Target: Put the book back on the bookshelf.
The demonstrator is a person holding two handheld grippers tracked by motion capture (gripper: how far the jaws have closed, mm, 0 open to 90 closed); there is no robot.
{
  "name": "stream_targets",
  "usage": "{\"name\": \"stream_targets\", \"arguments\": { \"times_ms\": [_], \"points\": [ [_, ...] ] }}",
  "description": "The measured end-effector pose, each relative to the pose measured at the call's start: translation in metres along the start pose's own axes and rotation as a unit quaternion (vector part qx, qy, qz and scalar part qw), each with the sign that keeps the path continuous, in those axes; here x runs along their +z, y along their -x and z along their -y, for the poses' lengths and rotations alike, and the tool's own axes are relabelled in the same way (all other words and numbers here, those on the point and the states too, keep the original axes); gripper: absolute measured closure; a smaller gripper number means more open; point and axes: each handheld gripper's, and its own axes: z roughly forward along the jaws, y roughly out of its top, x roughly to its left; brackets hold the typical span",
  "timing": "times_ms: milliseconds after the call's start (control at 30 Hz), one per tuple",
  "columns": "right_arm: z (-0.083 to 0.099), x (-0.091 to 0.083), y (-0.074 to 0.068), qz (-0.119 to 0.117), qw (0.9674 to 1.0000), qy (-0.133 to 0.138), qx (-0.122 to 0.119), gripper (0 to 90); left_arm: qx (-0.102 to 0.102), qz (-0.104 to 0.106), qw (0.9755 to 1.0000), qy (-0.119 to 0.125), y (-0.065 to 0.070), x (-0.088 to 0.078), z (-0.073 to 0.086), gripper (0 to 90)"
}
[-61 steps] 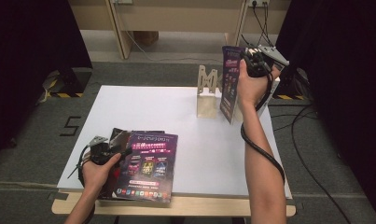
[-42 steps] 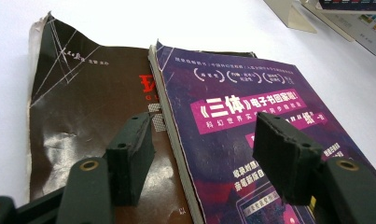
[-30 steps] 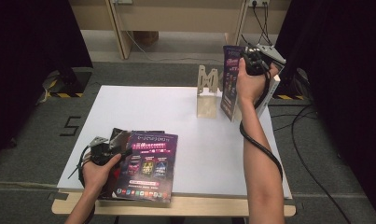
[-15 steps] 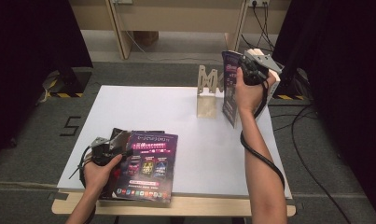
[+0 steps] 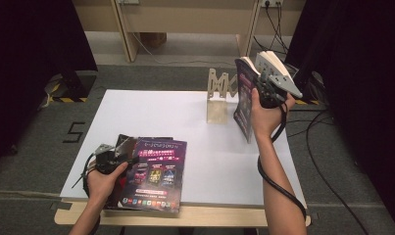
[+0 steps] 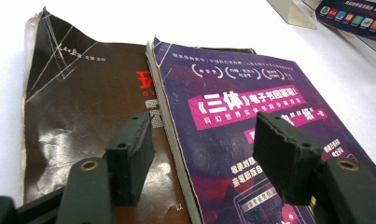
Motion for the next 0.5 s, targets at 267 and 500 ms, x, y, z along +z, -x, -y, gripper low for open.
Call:
{"name": "stream_targets", "arguments": {
  "times_ms": [267, 500],
  "points": [
    [0.013, -0.028, 0.01, 0.003, 1.0, -0.007, 0.006, 81.0, -0.003, 0.001, 1.0, 0.002, 0.002, 0.0, 0.0, 36.9],
    [0.018, -0.044, 0.015, 0.003, 0.9996, -0.018, 0.021, 80.1, -0.001, 0.001, 1.0, 0.002, 0.002, 0.0, 0.001, 36.9]
  ]
}}
